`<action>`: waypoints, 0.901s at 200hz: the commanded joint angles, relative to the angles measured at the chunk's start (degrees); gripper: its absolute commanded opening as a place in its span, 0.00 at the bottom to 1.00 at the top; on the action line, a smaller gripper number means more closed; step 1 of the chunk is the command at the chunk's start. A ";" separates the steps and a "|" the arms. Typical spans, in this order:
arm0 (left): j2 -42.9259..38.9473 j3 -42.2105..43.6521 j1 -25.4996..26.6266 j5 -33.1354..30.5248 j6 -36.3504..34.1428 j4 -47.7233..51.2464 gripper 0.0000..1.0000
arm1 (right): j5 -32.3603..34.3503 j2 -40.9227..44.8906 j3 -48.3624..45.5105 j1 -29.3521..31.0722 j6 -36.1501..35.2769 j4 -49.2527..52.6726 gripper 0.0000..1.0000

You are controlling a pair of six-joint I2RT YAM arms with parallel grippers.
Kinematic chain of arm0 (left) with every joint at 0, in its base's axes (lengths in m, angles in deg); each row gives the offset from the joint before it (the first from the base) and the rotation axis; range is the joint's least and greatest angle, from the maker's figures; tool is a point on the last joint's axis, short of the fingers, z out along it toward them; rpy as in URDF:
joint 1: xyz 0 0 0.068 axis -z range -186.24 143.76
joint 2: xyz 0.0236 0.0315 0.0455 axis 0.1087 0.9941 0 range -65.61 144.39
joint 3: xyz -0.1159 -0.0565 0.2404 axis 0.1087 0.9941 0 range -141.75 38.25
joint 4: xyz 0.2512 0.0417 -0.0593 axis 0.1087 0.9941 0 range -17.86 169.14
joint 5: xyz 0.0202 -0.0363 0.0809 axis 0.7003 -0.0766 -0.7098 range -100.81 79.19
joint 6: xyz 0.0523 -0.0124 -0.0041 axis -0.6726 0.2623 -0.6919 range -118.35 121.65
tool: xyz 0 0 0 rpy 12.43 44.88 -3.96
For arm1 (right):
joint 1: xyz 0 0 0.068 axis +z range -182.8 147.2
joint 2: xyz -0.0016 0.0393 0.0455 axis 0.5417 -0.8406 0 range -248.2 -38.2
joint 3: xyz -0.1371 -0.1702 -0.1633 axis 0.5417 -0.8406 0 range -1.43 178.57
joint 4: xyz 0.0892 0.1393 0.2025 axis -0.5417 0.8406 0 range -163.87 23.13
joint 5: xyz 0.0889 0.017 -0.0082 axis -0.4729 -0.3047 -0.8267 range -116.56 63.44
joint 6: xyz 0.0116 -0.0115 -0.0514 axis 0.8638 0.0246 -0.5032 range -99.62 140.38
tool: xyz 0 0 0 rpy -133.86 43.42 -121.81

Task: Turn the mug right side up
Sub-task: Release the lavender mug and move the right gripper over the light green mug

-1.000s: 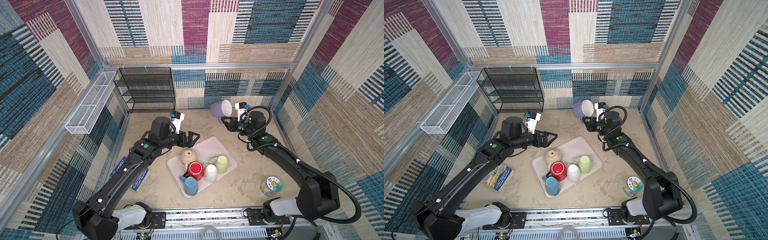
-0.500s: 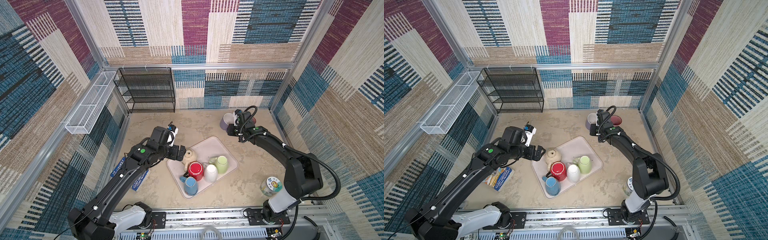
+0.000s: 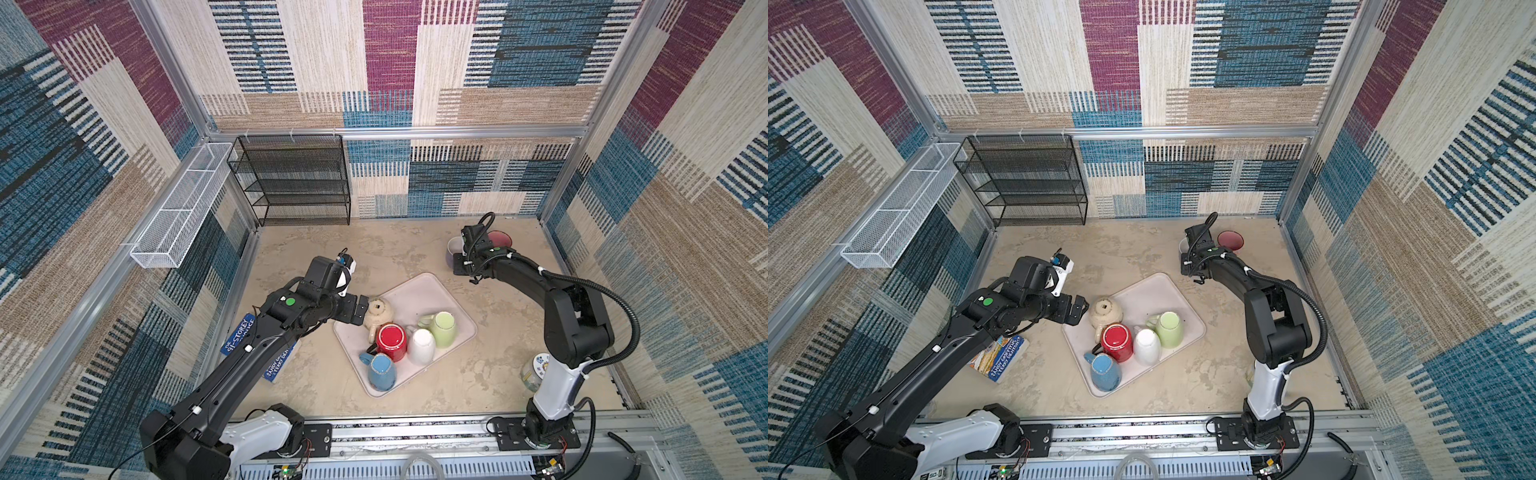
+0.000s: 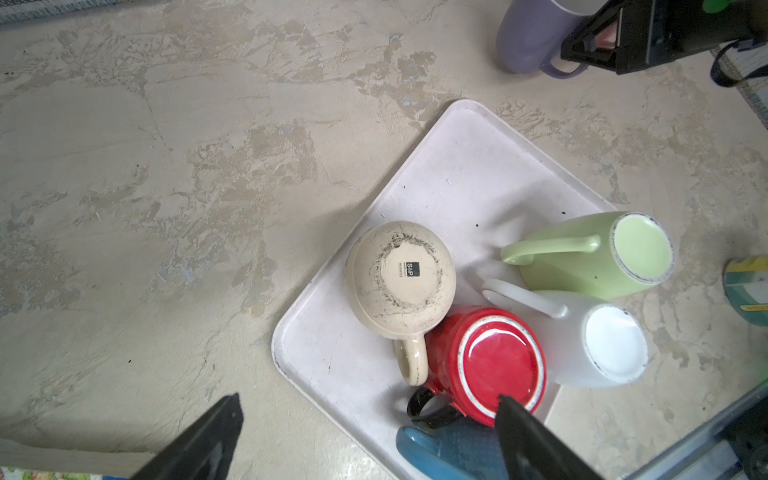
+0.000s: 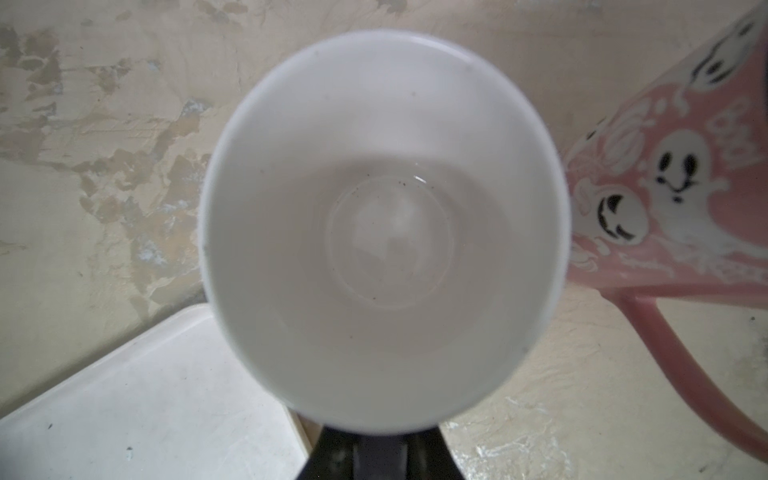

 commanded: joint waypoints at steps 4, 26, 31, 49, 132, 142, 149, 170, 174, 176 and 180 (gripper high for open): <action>0.47 0.07 -0.08 -0.71 -1.92 1.21 1.00 | 1.69 -0.63 0.93 -1.06 -0.75 -2.28 0.00; 0.97 0.06 -0.08 -0.52 -2.01 1.22 1.00 | 0.84 -1.40 1.01 -2.17 -0.91 -2.63 0.00; 1.06 0.00 -0.08 -0.43 -2.08 1.22 1.00 | 0.55 -1.44 1.09 -2.33 -0.96 -2.67 0.00; 1.16 0.01 -0.08 -0.21 -2.18 1.19 1.00 | -0.61 -1.84 1.06 -2.81 -0.96 -3.25 0.00; 1.70 -0.07 -0.10 0.41 -2.27 1.19 1.00 | 2.08 -4.24 2.20 -3.51 -1.59 -2.70 0.00; 1.79 -0.09 -0.16 0.62 -2.27 1.20 1.00 | 2.53 -4.34 2.30 -3.51 -1.70 -2.58 0.00; 1.76 -0.09 -0.13 0.63 -2.26 1.22 1.00 | 2.63 -4.50 2.33 -3.53 -1.70 -2.47 0.03; 1.73 -0.09 -0.12 0.67 -2.27 1.26 1.00 | 1.80 -4.62 2.47 -3.58 -1.75 -2.28 0.15; 1.77 -0.04 -0.15 0.65 -2.27 1.22 1.00 | 1.49 -4.53 2.48 -3.51 -1.71 -2.27 0.17; 1.78 -0.08 -0.09 0.63 -2.27 1.22 1.00 | 1.32 -4.53 2.50 -3.53 -1.75 -2.29 0.18; 1.77 -0.09 -0.20 0.68 -2.27 1.22 1.00 | 1.06 -4.41 2.63 -3.56 -1.70 -2.27 0.20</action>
